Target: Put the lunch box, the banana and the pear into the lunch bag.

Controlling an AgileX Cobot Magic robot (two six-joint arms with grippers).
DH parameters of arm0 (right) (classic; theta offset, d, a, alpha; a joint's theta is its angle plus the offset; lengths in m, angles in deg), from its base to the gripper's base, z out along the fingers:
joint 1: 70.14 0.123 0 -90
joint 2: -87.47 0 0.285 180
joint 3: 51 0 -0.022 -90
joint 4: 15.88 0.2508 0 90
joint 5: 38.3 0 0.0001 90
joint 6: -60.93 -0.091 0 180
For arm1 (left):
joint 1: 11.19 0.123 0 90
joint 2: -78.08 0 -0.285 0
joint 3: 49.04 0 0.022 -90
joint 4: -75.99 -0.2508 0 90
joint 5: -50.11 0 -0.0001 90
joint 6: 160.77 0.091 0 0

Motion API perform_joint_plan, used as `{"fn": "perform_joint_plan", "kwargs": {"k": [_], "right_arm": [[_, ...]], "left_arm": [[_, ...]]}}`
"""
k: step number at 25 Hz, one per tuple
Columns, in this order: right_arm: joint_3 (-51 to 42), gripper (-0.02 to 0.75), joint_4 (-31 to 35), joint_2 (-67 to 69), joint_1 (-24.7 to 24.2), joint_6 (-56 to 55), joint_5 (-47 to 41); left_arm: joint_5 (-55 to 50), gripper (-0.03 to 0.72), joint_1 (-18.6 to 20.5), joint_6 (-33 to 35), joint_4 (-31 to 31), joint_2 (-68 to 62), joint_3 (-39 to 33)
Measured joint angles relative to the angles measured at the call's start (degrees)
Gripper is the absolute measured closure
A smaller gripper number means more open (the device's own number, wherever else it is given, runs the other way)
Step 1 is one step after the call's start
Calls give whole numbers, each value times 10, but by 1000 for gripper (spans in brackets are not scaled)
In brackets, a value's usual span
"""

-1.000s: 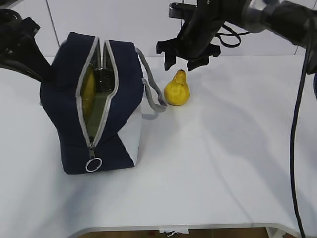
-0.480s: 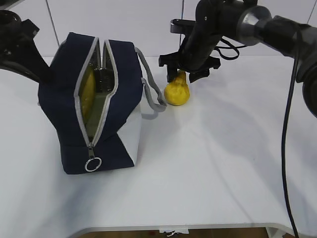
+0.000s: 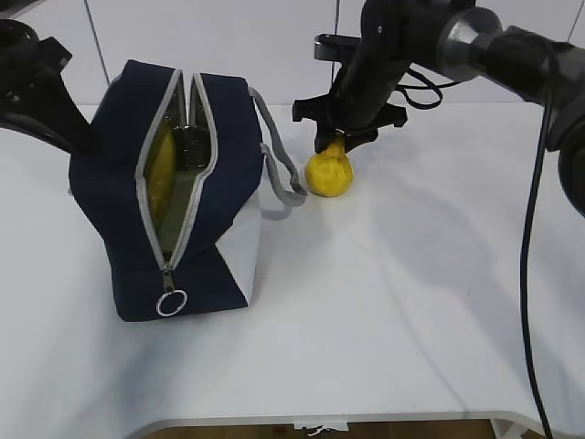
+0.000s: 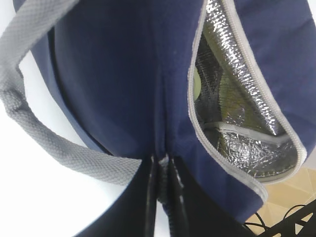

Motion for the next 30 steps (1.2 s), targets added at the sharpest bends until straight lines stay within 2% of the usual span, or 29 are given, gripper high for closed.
{"fn": "perform_joint_plan", "kwargs": {"k": [5, 10, 17, 23, 30], "right_arm": [[34, 443, -4, 2, 0, 4, -63], [109, 447, -22, 3, 0, 18, -137], [149, 449, -19, -18, 0, 25, -152], [150, 449, 62, -100, 0, 40, -155], [156, 449, 224, -144, 0, 79, -156]], "left_arm": [[0, 676, 0, 0, 0, 0, 0], [0, 676, 0, 0, 0, 0, 0], [0, 676, 0, 0, 0, 0, 0], [0, 676, 0, 0, 0, 0, 0], [0, 676, 0, 0, 0, 0, 0]]}}
